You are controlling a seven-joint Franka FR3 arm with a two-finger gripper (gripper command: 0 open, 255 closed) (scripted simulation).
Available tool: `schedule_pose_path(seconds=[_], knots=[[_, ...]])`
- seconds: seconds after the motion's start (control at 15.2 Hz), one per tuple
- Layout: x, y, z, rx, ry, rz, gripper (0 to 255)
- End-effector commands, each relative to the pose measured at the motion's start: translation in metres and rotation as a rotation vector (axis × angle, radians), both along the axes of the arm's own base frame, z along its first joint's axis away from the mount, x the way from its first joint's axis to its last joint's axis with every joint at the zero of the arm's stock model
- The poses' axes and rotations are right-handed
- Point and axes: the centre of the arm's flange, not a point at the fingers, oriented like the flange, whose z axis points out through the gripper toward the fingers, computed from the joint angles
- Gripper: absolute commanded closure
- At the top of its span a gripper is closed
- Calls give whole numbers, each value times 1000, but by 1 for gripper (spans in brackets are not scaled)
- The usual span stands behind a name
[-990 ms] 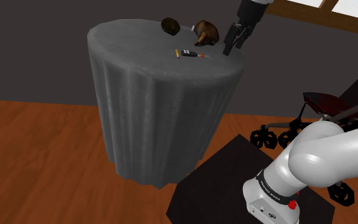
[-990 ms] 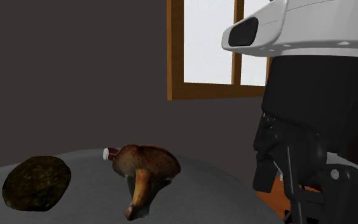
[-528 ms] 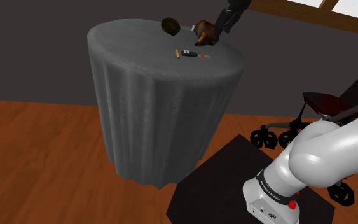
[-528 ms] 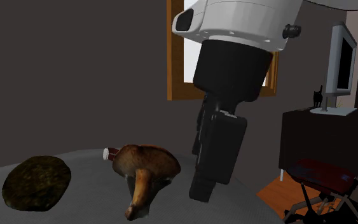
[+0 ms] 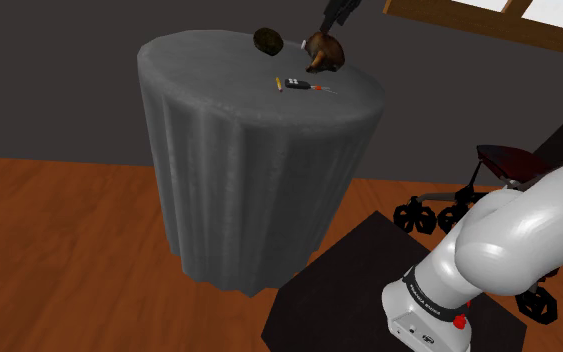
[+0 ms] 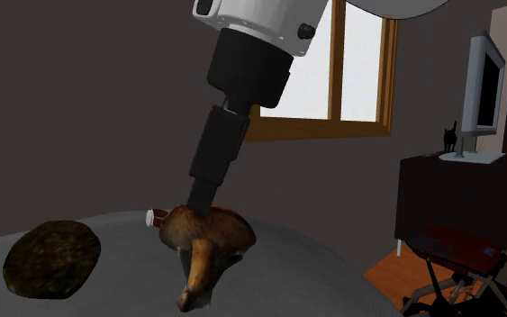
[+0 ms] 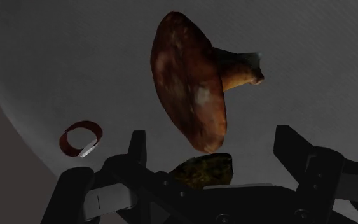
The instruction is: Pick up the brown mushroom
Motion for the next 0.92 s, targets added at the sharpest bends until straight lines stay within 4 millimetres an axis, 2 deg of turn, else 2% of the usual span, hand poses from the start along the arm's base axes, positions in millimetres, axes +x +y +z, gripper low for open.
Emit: schedule_pose_path(seconds=[0.0, 0.4, 0.53, 0.59, 0.86], knots=[[10, -4, -2, -2, -16, 12, 0], [10, -4, -34, -2, -16, 12, 0], [10, -4, -37, -2, -16, 12, 0], [10, -4, -37, -2, -16, 12, 255], [10, -4, -37, -2, -16, 12, 255]])
